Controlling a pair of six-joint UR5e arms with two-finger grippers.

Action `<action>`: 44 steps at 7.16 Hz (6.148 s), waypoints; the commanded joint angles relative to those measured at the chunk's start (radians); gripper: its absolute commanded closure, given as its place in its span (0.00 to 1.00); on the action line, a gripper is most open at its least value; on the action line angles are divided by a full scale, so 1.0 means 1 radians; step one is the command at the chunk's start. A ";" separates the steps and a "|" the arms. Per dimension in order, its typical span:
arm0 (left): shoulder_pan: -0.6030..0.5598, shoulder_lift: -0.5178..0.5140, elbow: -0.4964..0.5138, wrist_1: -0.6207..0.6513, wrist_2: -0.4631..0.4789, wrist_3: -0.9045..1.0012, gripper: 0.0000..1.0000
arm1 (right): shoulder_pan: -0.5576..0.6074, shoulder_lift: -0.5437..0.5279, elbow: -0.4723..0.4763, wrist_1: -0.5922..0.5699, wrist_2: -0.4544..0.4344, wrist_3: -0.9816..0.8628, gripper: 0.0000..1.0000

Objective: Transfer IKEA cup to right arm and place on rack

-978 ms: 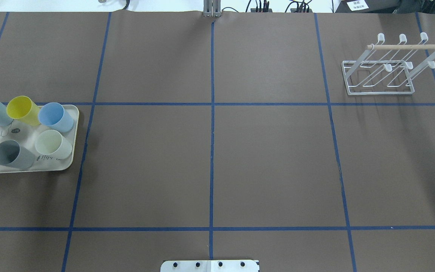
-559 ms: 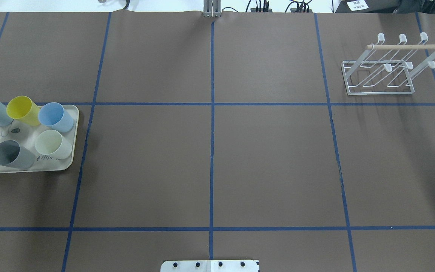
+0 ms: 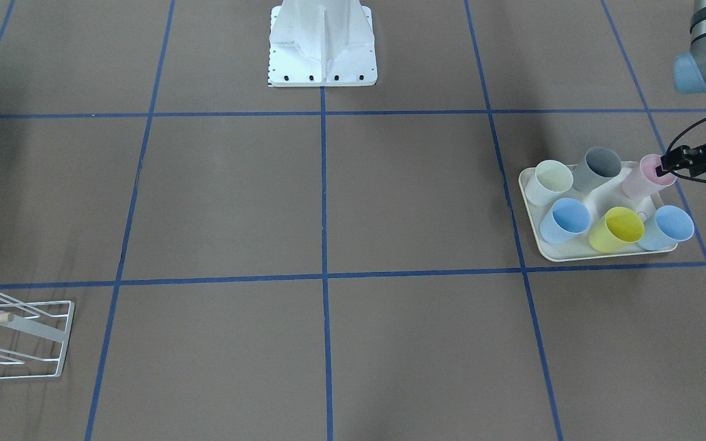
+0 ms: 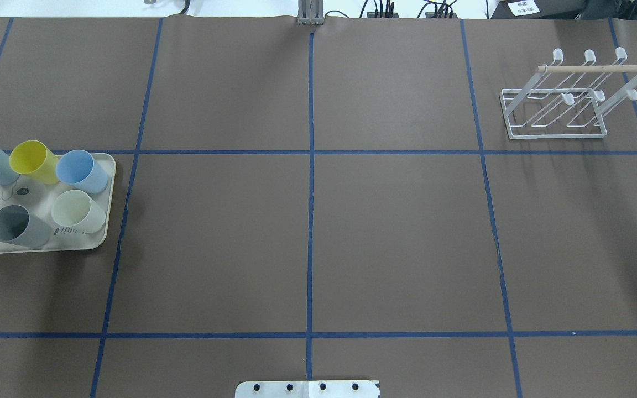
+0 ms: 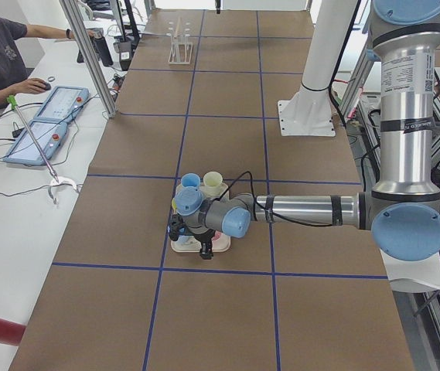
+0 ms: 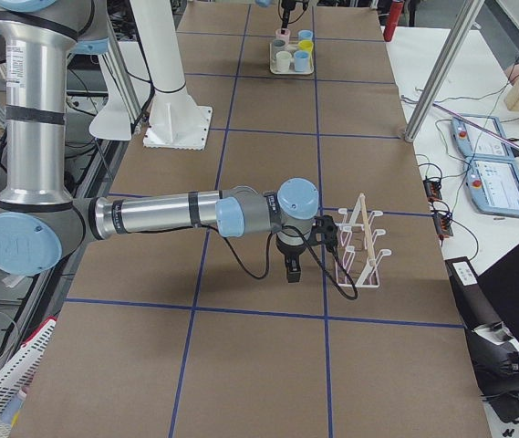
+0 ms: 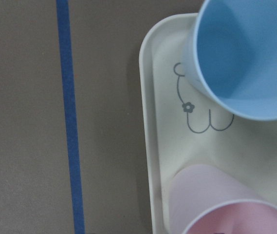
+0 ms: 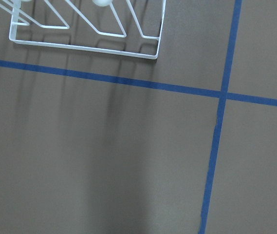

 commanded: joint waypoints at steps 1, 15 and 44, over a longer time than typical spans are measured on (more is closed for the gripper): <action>0.001 -0.002 -0.012 0.001 -0.006 -0.023 1.00 | -0.001 0.000 0.000 0.001 0.000 0.001 0.00; -0.030 -0.335 -0.422 0.081 -0.093 -0.903 1.00 | -0.228 0.179 -0.003 0.493 0.151 0.758 0.01; 0.387 -0.478 -0.193 -1.603 0.244 -2.734 1.00 | -0.671 0.712 -0.130 1.584 -0.332 2.153 0.03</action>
